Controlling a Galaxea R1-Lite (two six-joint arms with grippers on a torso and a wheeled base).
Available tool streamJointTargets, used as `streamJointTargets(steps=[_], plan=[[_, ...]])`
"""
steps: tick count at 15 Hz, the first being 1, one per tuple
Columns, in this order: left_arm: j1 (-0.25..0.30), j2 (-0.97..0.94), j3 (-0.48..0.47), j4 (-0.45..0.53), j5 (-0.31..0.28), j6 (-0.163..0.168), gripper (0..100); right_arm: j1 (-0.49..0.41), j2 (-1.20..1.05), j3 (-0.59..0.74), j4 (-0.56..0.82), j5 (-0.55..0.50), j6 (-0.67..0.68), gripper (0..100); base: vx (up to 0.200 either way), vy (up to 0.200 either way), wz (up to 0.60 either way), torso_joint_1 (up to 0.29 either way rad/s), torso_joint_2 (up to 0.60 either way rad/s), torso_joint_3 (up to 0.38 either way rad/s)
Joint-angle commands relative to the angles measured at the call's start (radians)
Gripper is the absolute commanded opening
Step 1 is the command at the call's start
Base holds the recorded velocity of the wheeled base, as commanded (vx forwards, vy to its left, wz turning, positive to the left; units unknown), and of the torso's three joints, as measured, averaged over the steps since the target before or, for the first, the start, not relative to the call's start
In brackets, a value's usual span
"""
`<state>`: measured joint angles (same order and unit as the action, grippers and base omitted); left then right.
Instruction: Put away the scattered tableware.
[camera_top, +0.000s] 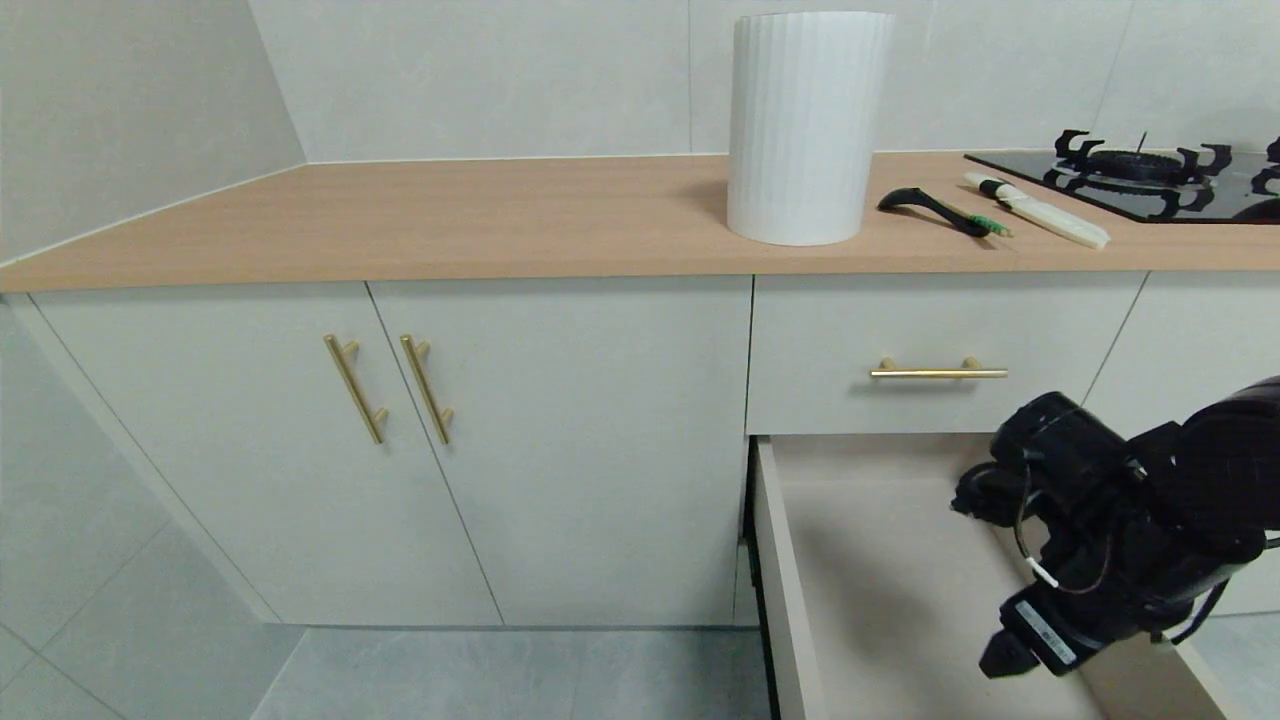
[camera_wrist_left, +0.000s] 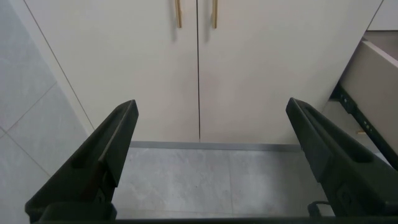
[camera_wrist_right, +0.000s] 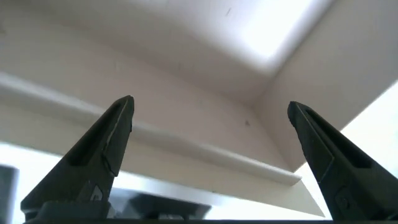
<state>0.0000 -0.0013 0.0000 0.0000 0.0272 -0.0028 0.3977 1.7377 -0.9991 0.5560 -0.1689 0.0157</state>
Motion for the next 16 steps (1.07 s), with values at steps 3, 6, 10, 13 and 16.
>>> streamJointTargets(steps=[3,6,10,13,16], plan=[[0.000,0.001,0.000,0.000,0.000,0.000,100,-0.057,0.002,-0.105,-0.111,0.003,0.151,100,0.000,0.000,0.00,0.000,0.00,0.000],[0.000,0.001,0.000,0.000,0.000,0.000,100,-0.062,-0.006,-0.105,-0.128,-0.003,0.151,100,0.000,0.000,0.00,0.000,0.00,0.000],[0.000,0.001,0.000,0.000,0.000,0.000,100,-0.062,-0.009,-0.104,-0.165,-0.004,0.153,100,0.000,0.000,0.00,0.000,0.00,0.000],[0.000,0.001,0.000,0.000,0.000,0.000,100,-0.066,-0.009,-0.104,-0.180,-0.006,0.156,100,0.000,0.000,0.00,0.000,0.00,0.000],[0.000,0.001,0.000,0.000,0.000,0.000,100,-0.074,-0.012,-0.104,-0.180,-0.009,0.156,100,0.000,0.000,0.00,0.067,-0.24,-0.243]])
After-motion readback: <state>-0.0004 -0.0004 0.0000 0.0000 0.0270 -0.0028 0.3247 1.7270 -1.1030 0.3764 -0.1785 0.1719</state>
